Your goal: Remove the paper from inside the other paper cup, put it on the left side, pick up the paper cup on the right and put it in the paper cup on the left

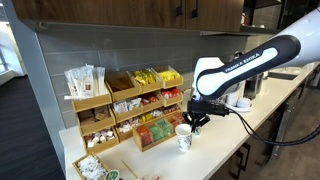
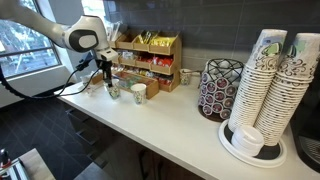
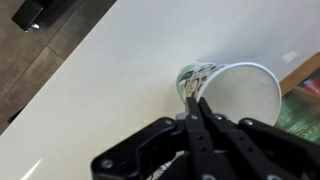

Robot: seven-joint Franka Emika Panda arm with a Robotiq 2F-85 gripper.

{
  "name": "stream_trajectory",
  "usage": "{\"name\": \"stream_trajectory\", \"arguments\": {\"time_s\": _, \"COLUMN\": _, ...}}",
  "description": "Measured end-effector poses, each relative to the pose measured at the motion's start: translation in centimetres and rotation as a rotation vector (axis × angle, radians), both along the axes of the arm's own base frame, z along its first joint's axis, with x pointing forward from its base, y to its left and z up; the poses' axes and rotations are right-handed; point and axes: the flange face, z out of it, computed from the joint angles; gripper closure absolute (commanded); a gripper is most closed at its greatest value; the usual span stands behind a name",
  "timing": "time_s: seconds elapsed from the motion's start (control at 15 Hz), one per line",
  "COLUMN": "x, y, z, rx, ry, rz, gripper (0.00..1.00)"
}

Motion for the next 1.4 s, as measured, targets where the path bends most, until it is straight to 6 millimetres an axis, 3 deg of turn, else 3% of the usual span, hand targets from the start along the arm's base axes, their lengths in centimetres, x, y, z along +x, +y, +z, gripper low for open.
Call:
{"name": "stream_trajectory", "arguments": {"time_s": 0.27, "x": 0.7, "y": 0.0, "z": -0.6, "rx": 0.009, "ry": 0.010, "rz": -0.018, "gripper": 0.43}}
{"name": "stream_trajectory", "arguments": {"time_s": 0.6, "x": 1.3, "y": -2.1, "z": 3.1, "rx": 0.008, "ry": -0.061, "rz": -0.124, "gripper": 0.04}}
{"name": "stream_trajectory", "arguments": {"time_s": 0.67, "x": 1.4, "y": -3.0, "z": 3.7, "rx": -0.006, "ry": -0.073, "rz": -0.170, "gripper": 0.01}}
{"name": "stream_trajectory", "arguments": {"time_s": 0.93, "x": 1.6, "y": -5.8, "z": 3.8, "rx": -0.041, "ry": -0.082, "rz": -0.360, "gripper": 0.00}}
{"name": "stream_trajectory", "arguments": {"time_s": 1.4, "x": 2.9, "y": -6.9, "z": -0.1, "rx": -0.074, "ry": -0.054, "rz": -0.620, "gripper": 0.04}}
